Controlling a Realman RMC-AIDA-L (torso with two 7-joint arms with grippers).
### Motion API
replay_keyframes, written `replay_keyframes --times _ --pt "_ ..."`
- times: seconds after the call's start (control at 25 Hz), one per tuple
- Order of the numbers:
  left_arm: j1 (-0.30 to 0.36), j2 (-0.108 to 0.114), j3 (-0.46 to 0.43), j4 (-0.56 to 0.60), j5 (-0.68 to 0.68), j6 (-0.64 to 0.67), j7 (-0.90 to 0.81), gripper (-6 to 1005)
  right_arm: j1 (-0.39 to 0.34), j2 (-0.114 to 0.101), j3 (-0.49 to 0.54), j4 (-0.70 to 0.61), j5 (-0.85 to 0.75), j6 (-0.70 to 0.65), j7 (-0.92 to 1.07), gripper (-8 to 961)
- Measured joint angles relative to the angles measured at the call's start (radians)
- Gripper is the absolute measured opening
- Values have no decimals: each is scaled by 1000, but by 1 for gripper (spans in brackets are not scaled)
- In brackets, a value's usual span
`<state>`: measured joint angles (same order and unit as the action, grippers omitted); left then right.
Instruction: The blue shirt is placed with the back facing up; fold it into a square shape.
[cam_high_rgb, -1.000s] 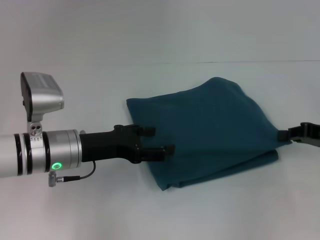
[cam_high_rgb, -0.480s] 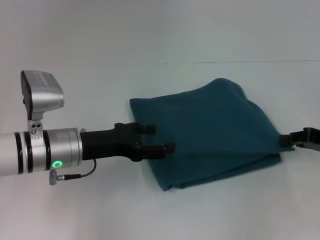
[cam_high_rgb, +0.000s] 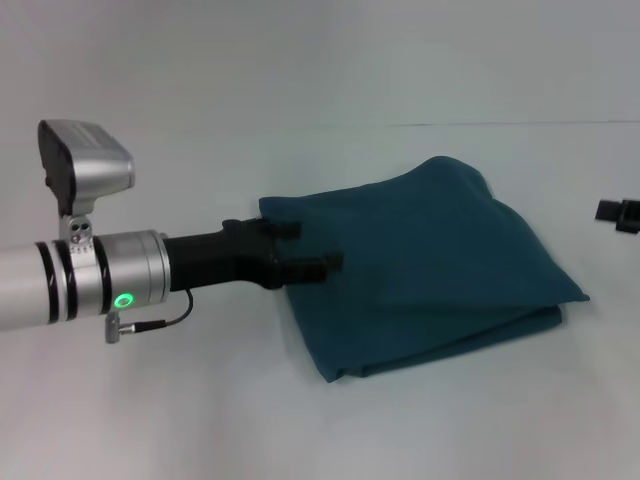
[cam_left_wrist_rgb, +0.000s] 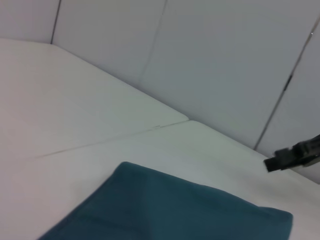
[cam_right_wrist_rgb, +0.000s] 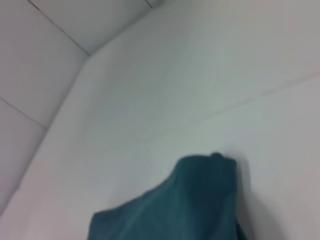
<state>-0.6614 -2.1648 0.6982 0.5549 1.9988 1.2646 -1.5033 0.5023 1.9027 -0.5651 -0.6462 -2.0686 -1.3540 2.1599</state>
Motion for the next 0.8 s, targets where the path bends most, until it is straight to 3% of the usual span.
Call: replay_keyframes --times 0.28,0.64,0.8 --pt "-27 4 10 -23 4 -103 -55 888 38 -11 7 -3 -3 -34 -22 633" --pt "-46 2 69 -45 12 -211 -68 888 53 1 -17 -4 -6 -55 -103 848" --pt "-68 -1 105 -79 11 -329 -96 887 55 10 -17 -4 -6 -64 -114 839"
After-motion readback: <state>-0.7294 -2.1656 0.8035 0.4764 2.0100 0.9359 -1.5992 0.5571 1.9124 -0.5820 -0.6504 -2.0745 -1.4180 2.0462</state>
